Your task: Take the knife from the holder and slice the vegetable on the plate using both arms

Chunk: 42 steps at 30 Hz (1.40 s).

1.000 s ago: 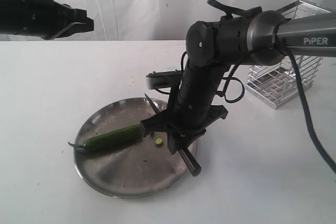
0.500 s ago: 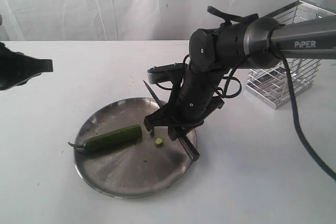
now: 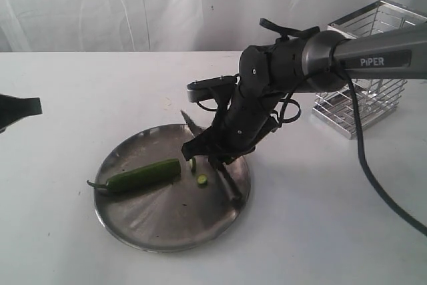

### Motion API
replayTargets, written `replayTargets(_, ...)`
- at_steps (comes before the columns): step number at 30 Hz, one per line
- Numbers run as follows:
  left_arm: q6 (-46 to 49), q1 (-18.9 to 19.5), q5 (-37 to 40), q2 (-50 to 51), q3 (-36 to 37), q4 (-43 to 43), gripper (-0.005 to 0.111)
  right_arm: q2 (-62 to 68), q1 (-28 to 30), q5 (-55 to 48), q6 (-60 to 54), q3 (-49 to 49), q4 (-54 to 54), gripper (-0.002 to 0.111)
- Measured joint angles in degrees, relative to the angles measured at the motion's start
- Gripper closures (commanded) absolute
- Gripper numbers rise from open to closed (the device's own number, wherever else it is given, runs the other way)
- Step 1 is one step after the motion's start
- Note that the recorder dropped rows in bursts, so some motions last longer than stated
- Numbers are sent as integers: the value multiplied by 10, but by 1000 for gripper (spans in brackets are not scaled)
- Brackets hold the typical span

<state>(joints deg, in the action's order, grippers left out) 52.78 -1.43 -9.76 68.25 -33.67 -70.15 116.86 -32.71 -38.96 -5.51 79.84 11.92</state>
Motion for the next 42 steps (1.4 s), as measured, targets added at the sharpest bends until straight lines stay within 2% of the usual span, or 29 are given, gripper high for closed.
replayTargets(8, -11, 0, 16, -2, 18, 3, 107, -10, 0, -13, 0, 1, -18, 81)
replayTargets(13, -13, 0, 24, -22, 18, 10, 107, -66, 3, -6, 11, 1, -79, 108)
replayTargets(21, -13, 0, 56, -63, 18, 35, 107, -123, 84, 2, 37, -14, -99, 108)
replayTargets(25, -13, 0, 81, -70, 18, 54, 107, -200, 117, 70, 41, -82, -91, 108)
replayTargets(34, -13, 0, 105, -71, 18, 65, 107, -428, 185, 336, 98, -325, -92, 108)
replayTargets(37, -13, 0, 104, -71, 18, 65, 107, -496, 187, 329, 110, -379, -91, 108)
replayTargets(42, -13, 0, 104, -71, 18, 65, 107, -591, 187, 192, 131, -404, -91, 108)
